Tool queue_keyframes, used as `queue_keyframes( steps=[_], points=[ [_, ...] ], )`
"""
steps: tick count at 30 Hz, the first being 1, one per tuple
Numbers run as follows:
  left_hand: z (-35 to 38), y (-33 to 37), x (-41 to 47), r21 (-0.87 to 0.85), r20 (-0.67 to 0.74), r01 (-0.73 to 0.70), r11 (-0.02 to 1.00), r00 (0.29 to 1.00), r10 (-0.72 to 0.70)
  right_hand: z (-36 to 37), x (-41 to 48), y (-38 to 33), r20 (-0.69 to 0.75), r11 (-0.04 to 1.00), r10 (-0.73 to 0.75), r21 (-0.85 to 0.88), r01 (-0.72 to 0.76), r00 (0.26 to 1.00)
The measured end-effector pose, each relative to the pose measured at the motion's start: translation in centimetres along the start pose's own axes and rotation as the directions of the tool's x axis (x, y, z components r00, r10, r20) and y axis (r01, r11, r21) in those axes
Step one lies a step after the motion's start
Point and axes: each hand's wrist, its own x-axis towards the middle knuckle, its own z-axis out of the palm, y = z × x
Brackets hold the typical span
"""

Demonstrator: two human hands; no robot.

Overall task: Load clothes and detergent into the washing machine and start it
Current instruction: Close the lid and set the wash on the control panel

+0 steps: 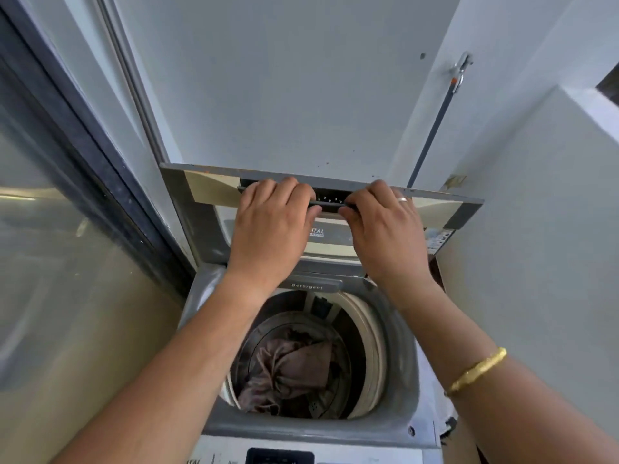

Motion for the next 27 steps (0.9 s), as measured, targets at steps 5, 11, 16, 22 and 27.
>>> queue_keyframes(
  steps=[5, 11, 16, 22, 27],
  points=[
    [-2.2, 0.9, -0.8, -0.065, 0.013, 0.007, 0.998, 1.000, -0.006, -1.2, -0.9, -0.5, 0.028, 0.998, -0.009, 0.055, 0.007, 1.000],
    [-4.7, 2.6, -6.4, -0.054, -0.009, -0.012, 0.998, 1.000, 0.011, -4.3, -6.1, -2.2, 0.019, 0.989, -0.060, 0.138, 0.057, 0.998],
    [-5.4, 4.0, -12.6, -0.082, 0.088, 0.062, 0.995, 0.995, -0.054, -5.5, -12.5, -4.0, 0.130, 0.982, -0.053, 0.188, 0.028, 0.990],
    [-3.5, 5.1, -20.2, -0.130, 0.420, 0.206, 0.970, 0.897, -0.134, -2.4, -20.0, -4.7, 0.422, 0.967, -0.031, 0.241, -0.079, 0.906],
    [-0.7, 5.1, -24.1, -0.121, 0.541, 0.268, 0.956, 0.825, -0.163, 0.9, -24.0, -4.9, 0.558, 0.964, -0.012, 0.227, -0.139, 0.830]
  ],
)
